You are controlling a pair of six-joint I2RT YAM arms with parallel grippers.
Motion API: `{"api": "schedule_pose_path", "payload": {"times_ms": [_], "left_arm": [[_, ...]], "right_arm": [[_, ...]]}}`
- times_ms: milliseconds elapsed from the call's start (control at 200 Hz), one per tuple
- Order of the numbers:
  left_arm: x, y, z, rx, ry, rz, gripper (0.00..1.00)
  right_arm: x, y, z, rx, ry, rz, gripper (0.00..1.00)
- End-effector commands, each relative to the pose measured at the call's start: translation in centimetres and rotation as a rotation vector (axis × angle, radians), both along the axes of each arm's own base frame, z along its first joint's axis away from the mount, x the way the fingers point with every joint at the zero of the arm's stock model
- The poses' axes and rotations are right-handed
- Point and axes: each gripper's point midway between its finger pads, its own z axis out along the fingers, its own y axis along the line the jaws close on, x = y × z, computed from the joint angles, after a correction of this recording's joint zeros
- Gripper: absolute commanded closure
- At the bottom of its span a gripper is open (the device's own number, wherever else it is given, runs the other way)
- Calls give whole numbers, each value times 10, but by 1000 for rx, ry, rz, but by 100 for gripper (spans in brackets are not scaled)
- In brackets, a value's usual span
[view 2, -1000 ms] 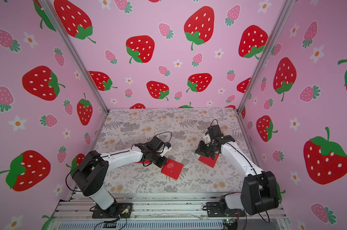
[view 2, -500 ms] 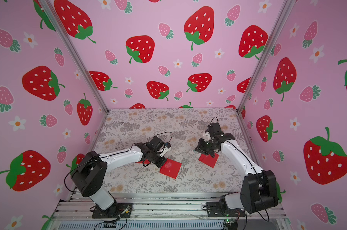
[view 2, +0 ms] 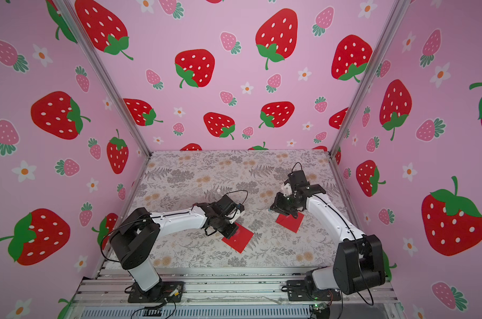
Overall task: Seal the envelope with a glue stick
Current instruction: Seal the envelope at the center of the board.
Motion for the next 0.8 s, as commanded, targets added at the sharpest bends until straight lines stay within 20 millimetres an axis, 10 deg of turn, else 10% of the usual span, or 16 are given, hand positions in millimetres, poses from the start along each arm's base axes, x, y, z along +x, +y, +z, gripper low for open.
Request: {"api": "schedule_pose_path", "payload": {"times_ms": [0, 620, 795], "left_arm": [[0, -11, 3, -38, 17, 1, 88], [-12, -16, -14, -71, 159, 16, 65], [-9, -8, -17, -95, 208, 67, 74]], "right_arm": [[-2, 4, 4, 8, 10, 20, 100], [-3, 14, 0, 30, 22, 26, 100], [-2, 15, 1, 29, 21, 29, 100]]}}
